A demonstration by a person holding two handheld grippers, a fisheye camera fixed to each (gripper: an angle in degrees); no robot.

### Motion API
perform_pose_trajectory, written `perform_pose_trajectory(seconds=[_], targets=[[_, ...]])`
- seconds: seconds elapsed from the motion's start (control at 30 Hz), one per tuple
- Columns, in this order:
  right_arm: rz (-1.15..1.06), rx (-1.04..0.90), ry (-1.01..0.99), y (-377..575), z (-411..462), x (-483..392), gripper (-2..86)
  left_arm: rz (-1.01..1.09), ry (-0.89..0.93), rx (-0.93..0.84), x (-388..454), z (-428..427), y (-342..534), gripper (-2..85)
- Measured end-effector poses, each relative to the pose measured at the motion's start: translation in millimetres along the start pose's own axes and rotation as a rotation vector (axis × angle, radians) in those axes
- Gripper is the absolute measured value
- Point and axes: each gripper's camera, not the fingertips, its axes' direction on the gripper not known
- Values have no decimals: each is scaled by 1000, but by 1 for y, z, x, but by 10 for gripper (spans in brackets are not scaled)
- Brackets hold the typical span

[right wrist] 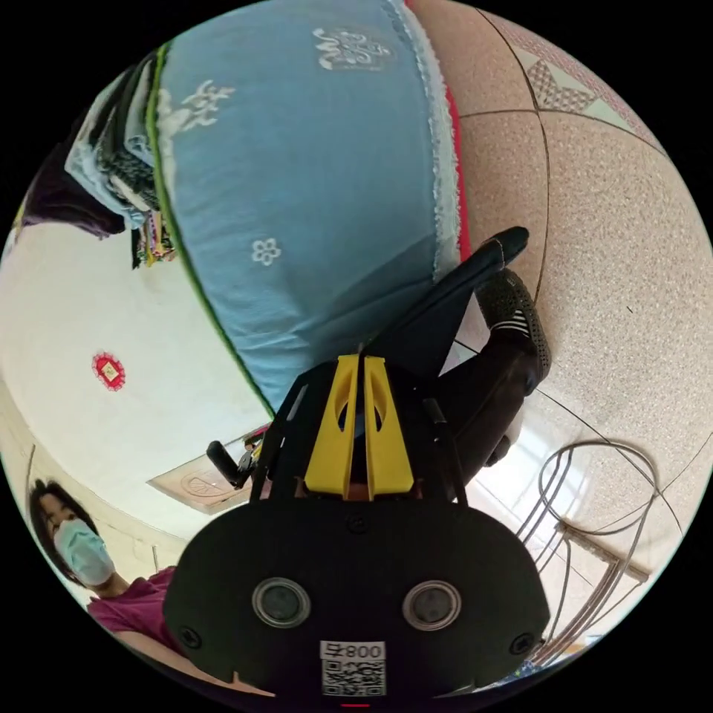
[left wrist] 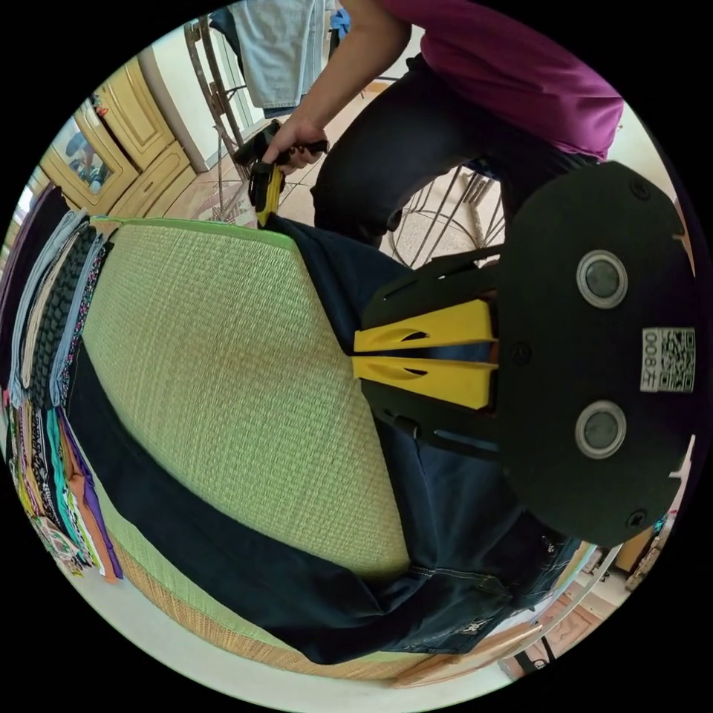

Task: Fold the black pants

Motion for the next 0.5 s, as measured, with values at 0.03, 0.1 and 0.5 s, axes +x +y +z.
perform_pose_trajectory(seconds=[0.03,0.1,0.5], targets=[[-45,25,3,13,-8,-21,9,-11,8,16,-4,-5,6,11],[-105,71,-8,30,-19,-54,9,-64,55,91,-25,-28,35,8],[-686,129,143,18,46,-383,12,-262,145,478,-138,-126,171,8]])
